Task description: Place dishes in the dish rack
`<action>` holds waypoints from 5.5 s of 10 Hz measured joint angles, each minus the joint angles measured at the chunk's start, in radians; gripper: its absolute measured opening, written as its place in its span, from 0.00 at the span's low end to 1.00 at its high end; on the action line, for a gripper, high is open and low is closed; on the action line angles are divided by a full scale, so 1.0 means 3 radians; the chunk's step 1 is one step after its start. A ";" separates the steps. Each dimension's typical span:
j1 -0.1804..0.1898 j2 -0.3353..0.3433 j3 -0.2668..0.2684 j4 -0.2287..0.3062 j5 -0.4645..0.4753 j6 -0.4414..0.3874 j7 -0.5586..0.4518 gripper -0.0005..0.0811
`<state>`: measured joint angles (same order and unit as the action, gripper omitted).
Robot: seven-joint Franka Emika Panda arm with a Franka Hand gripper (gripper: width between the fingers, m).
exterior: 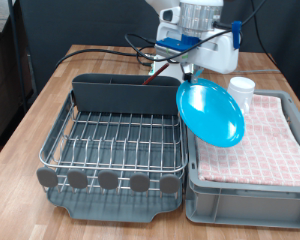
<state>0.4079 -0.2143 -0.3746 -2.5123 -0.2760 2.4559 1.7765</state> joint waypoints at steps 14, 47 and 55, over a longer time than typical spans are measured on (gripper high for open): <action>-0.0314 -0.0250 -0.0358 0.0489 -0.1128 -0.0983 -0.1399 0.03; -0.0369 0.1004 -0.0910 0.0682 -0.2412 0.0340 -0.2171 0.03; -0.0360 0.1104 -0.0777 0.0785 -0.2075 0.0344 -0.2168 0.03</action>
<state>0.2999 0.1169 -0.6079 -2.2767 -0.8985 2.5591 1.1262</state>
